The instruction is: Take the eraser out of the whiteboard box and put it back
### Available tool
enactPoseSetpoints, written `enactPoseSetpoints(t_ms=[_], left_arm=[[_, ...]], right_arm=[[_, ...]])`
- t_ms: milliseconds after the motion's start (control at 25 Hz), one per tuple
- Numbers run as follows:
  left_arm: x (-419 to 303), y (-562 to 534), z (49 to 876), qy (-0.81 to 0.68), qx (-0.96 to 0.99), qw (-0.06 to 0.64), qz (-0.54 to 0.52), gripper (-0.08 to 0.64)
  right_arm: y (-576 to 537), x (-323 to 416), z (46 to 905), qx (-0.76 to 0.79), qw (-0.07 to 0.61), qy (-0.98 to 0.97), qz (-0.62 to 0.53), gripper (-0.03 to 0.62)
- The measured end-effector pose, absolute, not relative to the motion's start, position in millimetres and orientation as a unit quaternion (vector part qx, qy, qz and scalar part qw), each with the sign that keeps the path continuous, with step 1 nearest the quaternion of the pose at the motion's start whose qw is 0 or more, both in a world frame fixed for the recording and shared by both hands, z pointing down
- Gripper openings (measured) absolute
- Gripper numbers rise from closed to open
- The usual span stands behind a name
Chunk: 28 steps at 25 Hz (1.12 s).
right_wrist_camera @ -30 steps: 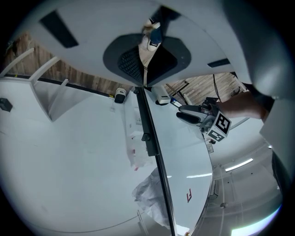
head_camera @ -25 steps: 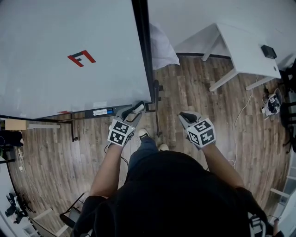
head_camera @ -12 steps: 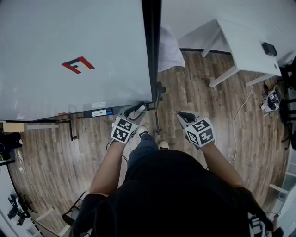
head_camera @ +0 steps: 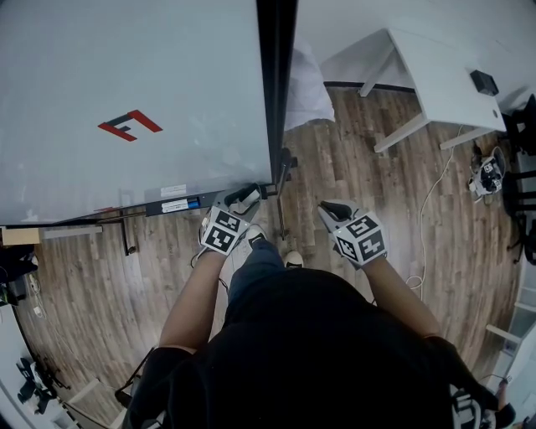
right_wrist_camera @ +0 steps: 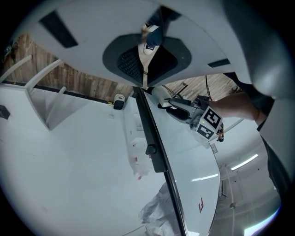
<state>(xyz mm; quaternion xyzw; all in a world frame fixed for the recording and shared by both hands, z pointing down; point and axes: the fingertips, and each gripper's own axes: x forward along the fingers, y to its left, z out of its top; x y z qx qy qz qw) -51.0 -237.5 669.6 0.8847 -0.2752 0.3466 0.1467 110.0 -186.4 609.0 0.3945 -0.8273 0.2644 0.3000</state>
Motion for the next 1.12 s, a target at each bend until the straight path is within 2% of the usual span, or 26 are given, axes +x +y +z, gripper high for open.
enactPoseSetpoints(t_ms=[600,1120], left_arm=[[-47.4,-244.0,690.6,-0.271,0.88,0.142,0.365,0.207],[-43.4,-241.4,688.6,-0.261,0.88,0.139,0.372,0.166]], right_arm=[[-189.0,110.0,615.3,0.398,0.303,-0.823,0.271,0.021],[-186.7,112.6,617.3,0.397,0.303,-0.822,0.273,0.021]])
